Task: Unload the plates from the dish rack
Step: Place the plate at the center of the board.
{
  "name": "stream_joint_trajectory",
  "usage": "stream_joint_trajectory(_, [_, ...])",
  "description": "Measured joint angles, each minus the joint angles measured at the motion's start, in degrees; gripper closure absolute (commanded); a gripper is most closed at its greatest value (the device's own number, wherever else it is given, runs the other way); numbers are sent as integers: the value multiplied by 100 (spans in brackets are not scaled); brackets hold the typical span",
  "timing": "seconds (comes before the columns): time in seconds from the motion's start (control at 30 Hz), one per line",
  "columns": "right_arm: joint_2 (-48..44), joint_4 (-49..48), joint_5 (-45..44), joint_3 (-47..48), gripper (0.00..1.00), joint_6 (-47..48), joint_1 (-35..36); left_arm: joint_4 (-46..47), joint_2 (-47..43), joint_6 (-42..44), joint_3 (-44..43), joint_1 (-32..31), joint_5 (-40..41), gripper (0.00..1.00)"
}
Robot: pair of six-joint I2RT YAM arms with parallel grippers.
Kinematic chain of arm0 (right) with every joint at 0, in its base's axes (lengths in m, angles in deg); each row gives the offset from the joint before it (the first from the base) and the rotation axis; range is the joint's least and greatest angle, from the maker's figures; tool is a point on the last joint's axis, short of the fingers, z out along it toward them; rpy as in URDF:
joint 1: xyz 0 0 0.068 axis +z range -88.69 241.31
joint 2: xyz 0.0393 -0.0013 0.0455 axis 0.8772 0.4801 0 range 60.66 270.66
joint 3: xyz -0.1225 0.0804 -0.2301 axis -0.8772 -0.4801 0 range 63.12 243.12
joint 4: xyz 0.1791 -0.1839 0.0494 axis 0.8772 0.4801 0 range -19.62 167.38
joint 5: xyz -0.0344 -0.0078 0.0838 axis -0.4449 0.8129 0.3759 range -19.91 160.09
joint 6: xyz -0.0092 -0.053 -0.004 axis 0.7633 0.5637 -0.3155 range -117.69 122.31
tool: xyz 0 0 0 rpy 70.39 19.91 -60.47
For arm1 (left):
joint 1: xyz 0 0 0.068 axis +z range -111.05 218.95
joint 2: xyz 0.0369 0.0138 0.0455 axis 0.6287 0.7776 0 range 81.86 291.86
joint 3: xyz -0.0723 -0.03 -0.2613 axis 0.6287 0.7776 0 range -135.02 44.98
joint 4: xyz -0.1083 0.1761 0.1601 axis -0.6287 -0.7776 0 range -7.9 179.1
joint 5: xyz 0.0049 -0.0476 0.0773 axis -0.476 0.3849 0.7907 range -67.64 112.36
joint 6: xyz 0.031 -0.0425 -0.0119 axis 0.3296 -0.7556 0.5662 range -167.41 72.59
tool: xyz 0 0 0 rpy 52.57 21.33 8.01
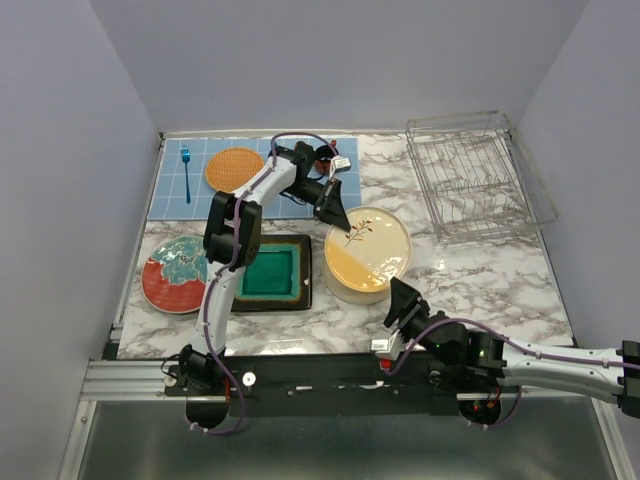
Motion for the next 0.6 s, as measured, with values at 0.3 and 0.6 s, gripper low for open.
stream_joint_trajectory(0.3, [-243,439,-31,4,36,-238,0,-44,254,50,-146,142,0,100])
stream_joint_trajectory(0.6, [-813,1174,-269,498,37,-688,0,-210,404,232,-149,208,9,100])
